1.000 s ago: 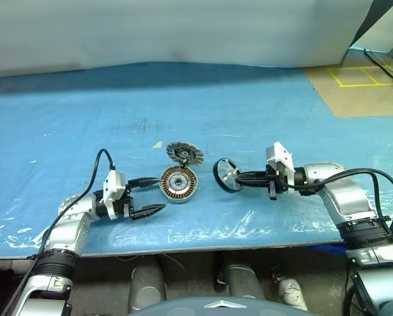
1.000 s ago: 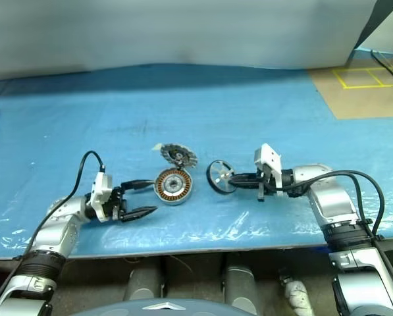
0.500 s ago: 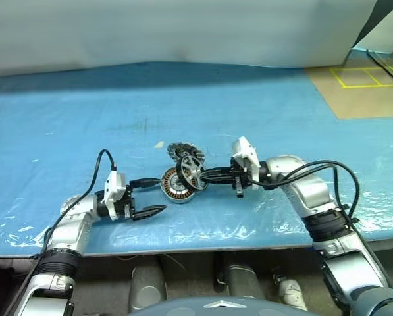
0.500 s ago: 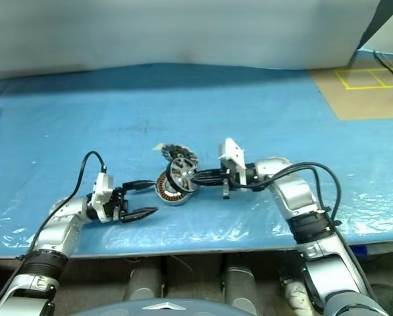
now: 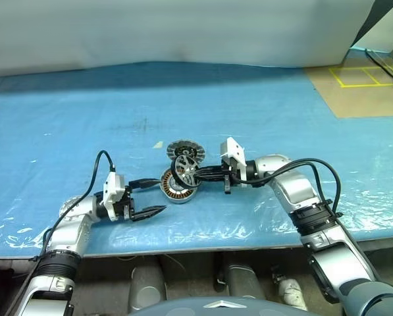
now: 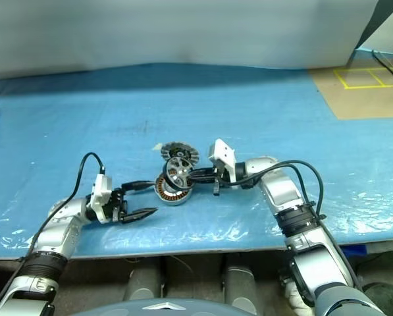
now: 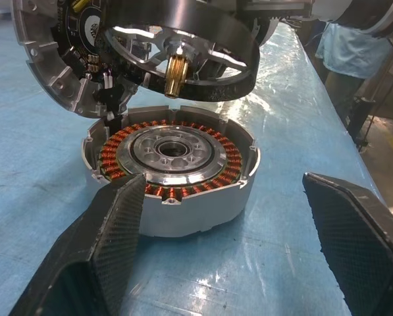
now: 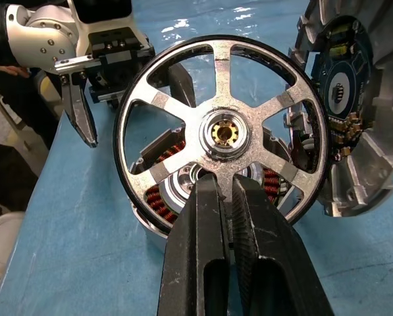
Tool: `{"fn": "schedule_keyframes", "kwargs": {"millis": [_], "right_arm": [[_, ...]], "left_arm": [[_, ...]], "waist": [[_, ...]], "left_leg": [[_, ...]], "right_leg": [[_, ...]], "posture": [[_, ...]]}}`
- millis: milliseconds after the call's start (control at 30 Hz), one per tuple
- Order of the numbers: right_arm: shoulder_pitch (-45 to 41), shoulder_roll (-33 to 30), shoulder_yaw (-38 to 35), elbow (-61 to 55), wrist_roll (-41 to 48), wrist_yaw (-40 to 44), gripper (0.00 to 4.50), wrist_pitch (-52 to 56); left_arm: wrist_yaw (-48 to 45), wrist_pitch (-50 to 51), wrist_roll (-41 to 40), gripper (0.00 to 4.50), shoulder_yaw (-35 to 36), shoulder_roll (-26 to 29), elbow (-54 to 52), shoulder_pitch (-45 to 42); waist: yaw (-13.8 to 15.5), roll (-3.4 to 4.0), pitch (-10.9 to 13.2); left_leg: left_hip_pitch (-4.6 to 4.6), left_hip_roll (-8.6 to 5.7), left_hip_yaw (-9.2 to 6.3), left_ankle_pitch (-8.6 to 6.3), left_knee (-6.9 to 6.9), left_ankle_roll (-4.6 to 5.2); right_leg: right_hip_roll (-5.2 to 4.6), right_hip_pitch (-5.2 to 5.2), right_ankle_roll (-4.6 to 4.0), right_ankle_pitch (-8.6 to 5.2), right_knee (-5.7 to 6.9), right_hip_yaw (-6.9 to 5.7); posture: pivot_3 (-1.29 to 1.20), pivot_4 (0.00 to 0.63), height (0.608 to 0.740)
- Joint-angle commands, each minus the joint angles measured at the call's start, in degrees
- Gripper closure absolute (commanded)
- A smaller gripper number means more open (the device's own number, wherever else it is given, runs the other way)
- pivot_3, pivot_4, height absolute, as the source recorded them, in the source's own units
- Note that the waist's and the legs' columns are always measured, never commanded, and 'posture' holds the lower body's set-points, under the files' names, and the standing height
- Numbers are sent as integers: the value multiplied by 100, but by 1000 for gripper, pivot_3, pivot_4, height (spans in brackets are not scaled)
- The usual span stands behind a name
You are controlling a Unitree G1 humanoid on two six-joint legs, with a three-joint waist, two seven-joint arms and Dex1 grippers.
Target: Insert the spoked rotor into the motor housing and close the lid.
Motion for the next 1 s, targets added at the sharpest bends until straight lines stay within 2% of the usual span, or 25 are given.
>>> {"fn": "schedule_keyframes", "kwargs": {"millis": [33,1000], "right_arm": [[-158,59,13,16,-15,6,4481,-121],[-129,-2,201,-178,-112,174,4481,-79]], "left_arm": [[57,-26,-64,498,142,48,-109,38],[151,81,-106,498,247,65,-190,58]], "waist": [[-1,0,0],[-5,0,0]], "left_leg": [[0,0,0,0,0,0],[-1,3,0,0,0,0]], "right_leg": [[0,0,0,0,0,0],[2,-2,-1,0,0,0]], "posture": [[0,150,740],[0,150,740]]}}
